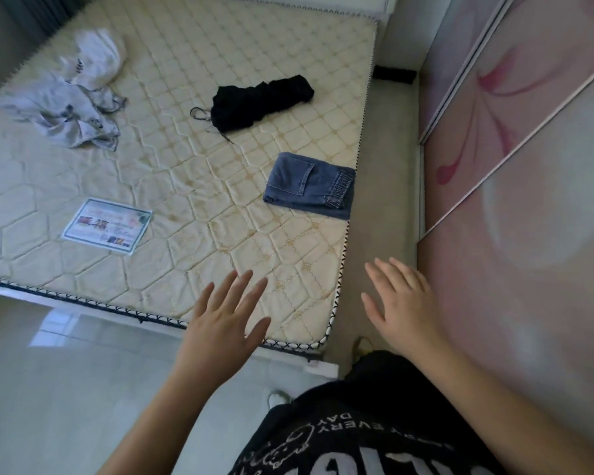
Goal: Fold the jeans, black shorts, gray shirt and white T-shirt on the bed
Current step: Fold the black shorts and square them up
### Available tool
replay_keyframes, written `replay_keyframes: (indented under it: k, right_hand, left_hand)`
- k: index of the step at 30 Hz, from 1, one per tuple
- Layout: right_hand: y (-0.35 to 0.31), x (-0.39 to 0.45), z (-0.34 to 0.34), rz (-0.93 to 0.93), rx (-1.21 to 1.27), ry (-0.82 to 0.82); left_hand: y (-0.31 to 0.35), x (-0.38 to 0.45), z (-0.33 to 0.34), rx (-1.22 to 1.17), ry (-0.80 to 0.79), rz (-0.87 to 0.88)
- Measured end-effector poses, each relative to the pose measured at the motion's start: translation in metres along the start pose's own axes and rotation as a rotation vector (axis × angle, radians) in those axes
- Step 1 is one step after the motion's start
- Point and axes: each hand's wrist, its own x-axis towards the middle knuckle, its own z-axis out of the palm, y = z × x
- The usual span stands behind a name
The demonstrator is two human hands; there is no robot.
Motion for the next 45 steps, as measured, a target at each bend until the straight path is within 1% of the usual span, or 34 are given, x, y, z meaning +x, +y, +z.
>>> replay_keyframes:
  k: [3, 8, 16, 20, 23, 25, 29, 33, 37, 41, 43, 45]
  right_hand:
    - [0.008, -0.025, -0.010, 0.032, 0.007, 0.033]
    - [0.032, -0.062, -0.027, 0.083, -0.015, 0.042]
    - [0.102, -0.126, -0.052, 0.211, 0.046, -0.038]
    - [0.135, -0.147, -0.057, 0.253, 0.083, -0.042]
    - [0.149, -0.154, -0.059, 0.257, 0.088, -0.035]
    - [0.156, -0.156, -0.060, 0.291, 0.091, -0.019]
    - [0.163, -0.152, -0.063, 0.410, 0.105, 0.032]
    - [0.168, -0.137, -0.062, 0.419, 0.117, 0.058]
    - [0.176, -0.116, -0.063, 0.428, 0.134, 0.045]
    - [0.190, -0.089, -0.055, 0.417, 0.206, 0.065]
    - [0.202, -0.077, -0.048, 0.417, 0.235, 0.074]
    - [0.221, -0.054, -0.042, 0.460, 0.239, 0.098]
  left_hand:
    - [0.016, -0.013, -0.004, 0.015, -0.041, 0.032]
    - [0.054, -0.015, -0.005, 0.052, -0.062, 0.096]
    - [0.161, 0.009, -0.006, 0.109, -0.073, 0.228]
    - [0.214, 0.027, -0.009, 0.106, -0.050, 0.287]
    - [0.241, 0.034, -0.009, 0.144, -0.030, 0.308]
    - [0.255, 0.035, -0.008, 0.148, -0.022, 0.318]
    - [0.262, 0.031, -0.008, 0.063, -0.023, 0.291]
    - [0.258, 0.050, -0.007, 0.085, -0.002, 0.298]
    - [0.265, 0.087, -0.005, 0.065, -0.007, 0.308]
    - [0.267, 0.135, 0.001, 0.121, -0.021, 0.306]
    - [0.264, 0.164, 0.002, 0.107, -0.023, 0.306]
    - [0.260, 0.201, 0.001, 0.068, -0.010, 0.323]
